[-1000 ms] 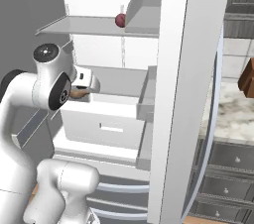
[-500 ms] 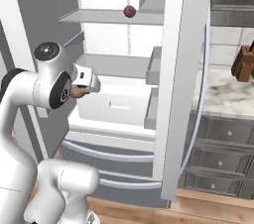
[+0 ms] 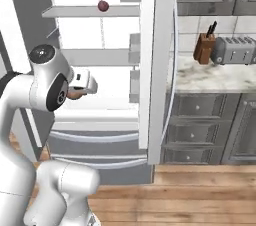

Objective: Grab the onions from the fridge, place them in the blender, close the lid, and turn on the blender to create a marinade.

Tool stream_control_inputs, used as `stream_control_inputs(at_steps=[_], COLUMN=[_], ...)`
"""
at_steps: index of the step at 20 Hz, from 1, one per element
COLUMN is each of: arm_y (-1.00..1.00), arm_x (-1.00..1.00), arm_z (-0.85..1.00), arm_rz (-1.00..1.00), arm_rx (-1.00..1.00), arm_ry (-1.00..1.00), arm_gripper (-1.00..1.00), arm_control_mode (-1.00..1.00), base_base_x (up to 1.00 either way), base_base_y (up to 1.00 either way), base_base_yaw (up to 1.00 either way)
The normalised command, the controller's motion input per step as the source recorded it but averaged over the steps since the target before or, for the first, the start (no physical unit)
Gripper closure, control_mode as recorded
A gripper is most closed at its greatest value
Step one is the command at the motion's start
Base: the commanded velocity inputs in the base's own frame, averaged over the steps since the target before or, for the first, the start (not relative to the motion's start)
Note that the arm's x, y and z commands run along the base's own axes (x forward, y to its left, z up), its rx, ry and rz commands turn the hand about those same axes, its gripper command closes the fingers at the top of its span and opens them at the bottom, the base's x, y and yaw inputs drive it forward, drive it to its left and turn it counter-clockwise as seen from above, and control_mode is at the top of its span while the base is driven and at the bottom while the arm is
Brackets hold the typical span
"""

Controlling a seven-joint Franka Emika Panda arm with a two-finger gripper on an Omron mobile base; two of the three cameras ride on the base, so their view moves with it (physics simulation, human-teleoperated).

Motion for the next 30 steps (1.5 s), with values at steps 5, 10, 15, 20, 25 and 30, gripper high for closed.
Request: stream_control_inputs(at_steps=[5,10,15,20,25,30], arm_y=[0.00,0.00,0.00,0.00,0.00,0.00], arm_x=[0.00,0.00,0.00,0.00,0.00,0.00], arm_z=[0.00,0.00,0.00,0.00,0.00,0.00], arm_rz=[0.00,0.00,0.00,0.00,0.00,0.00], arm_rx=[0.00,0.00,0.00,0.00,0.00,0.00], arm_ry=[0.00,0.00,0.00,0.00,0.00,0.00], arm_gripper=[1.00,1.00,1.00,1.00,1.00,1.00], arm_control_mode=[1.00,1.00,1.00,1.00,1.00,1.00], base_base_x=[-0.65,-0.47,-0.38,-0.43,-0.53,-0.05], base_base_y=[0.30,0.29,0.27,0.25,0.12,-0.04], base_base_yaw=[-0.76,-0.90,-0.91,-0.90,-0.85,-0.67])
